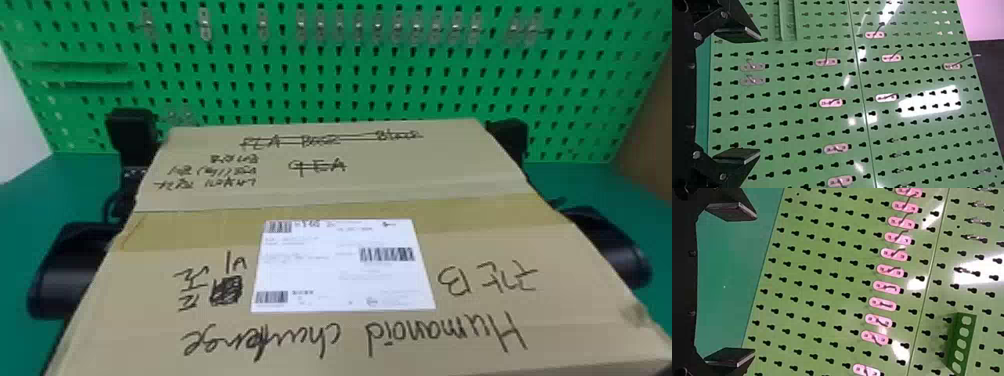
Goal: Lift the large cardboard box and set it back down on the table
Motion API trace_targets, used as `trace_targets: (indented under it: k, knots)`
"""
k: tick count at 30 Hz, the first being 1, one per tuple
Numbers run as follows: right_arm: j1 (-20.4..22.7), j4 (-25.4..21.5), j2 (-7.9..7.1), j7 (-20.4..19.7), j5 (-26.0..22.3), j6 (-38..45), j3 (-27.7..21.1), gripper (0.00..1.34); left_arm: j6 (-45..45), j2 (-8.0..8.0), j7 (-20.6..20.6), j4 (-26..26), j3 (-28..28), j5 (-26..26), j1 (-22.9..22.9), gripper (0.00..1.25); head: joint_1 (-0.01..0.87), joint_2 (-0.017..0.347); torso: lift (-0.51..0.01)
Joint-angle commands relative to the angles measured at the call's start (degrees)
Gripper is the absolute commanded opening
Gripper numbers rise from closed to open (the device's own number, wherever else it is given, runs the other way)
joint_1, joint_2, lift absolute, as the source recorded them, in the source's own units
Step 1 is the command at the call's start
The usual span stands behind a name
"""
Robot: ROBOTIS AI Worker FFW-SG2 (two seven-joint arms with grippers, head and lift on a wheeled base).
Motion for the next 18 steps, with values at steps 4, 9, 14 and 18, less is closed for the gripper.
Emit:
trace_targets:
  k: [4, 9, 14, 18]
  knots:
    - [-0.67, -0.01, -0.36, 0.04, 0.09, 0.00, 0.37, 1.25, 0.03, 0.54, -0.07, 0.00, -0.48, -0.17, -0.82, 1.00, 0.566, 0.054, -0.183]
    - [-1.20, -0.01, -0.45, 0.04, 0.18, 0.00, 0.63, 1.25, 0.03, 0.62, -0.07, 0.00, -0.65, -0.17, -1.35, 1.00, 0.566, 0.054, -0.183]
    - [-1.64, -0.01, -0.36, 0.04, 0.18, -0.09, 0.90, 1.25, -0.06, 0.71, -0.07, 0.00, -0.83, -0.26, -1.79, 1.00, 0.566, 0.054, -0.183]
    - [-1.64, -0.01, -0.19, 0.04, 0.27, -0.26, 0.90, 1.25, -0.06, 0.71, 0.02, 0.00, -0.83, -0.26, -1.79, 1.00, 0.566, 0.054, -0.183]
